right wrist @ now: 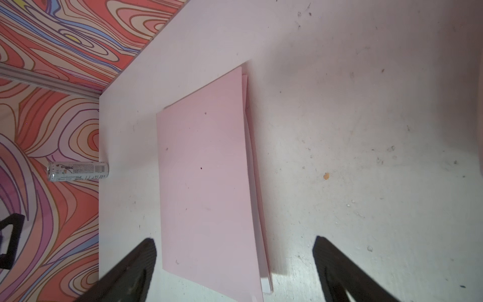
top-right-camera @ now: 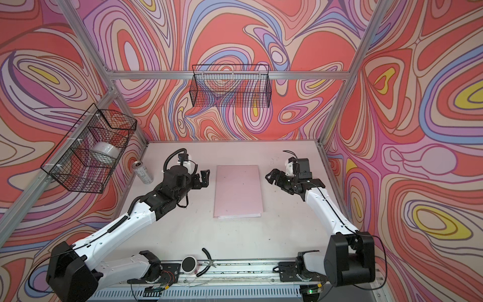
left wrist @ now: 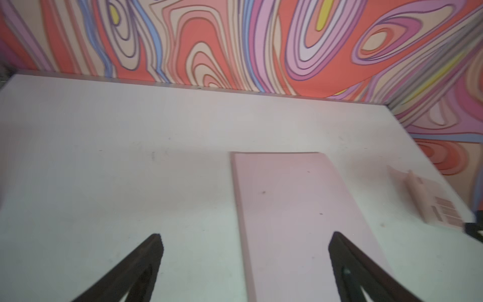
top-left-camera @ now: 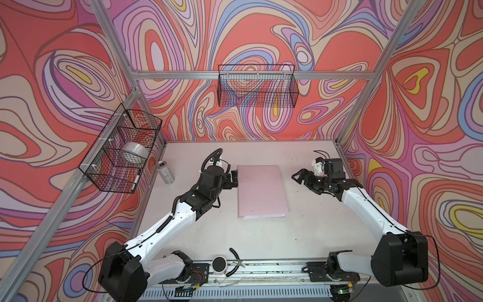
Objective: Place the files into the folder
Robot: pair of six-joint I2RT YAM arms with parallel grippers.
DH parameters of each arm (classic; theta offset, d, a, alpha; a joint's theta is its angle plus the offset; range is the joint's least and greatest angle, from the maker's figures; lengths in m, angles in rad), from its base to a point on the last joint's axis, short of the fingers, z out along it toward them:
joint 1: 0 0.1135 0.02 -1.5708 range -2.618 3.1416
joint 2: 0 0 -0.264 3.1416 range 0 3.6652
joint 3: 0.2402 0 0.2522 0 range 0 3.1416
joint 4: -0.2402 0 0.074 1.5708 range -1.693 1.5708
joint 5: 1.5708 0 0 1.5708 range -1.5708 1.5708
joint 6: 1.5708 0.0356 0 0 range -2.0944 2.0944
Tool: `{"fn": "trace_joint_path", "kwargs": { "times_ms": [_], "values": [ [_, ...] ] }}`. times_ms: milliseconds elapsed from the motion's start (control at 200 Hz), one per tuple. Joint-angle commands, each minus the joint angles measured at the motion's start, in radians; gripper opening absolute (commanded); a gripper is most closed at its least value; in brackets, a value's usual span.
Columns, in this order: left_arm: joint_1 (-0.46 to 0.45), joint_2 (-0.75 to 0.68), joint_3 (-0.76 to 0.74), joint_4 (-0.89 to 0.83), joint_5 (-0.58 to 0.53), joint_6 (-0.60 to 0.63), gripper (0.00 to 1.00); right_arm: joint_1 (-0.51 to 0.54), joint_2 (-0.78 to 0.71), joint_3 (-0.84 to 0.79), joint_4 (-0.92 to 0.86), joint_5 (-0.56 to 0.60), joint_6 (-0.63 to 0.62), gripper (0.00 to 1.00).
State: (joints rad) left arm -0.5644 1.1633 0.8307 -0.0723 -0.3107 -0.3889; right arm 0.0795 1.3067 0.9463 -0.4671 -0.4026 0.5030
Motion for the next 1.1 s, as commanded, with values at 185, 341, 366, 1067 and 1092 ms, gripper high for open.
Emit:
{"fn": "trace_joint_path", "kwargs": {
  "times_ms": [185, 341, 366, 1067, 1092],
  "values": [
    [0.095, -0.166, -0.255, 0.216, -0.384, 0.195, 1.00, 0.126, 0.064, 0.076, 0.113, 0.282, -0.025, 0.99],
    [0.334, -0.187, -0.454, 0.413, -0.295, 0.230, 1.00, 0.196, 0.002, 0.001, 0.222, 0.433, -0.120, 0.98],
    [0.371, -0.172, -0.482, 0.462, -0.266, 0.230, 1.00, 0.207, -0.009, -0.019, 0.247, 0.457, -0.142, 0.98],
    [0.560, 0.350, -0.463, 0.919, 0.169, 0.317, 1.00, 0.030, 0.292, -0.328, 1.097, 0.815, -0.488, 0.99],
    [0.560, 0.350, -0.465, 0.944, 0.160, 0.311, 1.00, 0.027, 0.317, -0.341, 1.117, 0.809, -0.479, 0.99]
  ]
}}
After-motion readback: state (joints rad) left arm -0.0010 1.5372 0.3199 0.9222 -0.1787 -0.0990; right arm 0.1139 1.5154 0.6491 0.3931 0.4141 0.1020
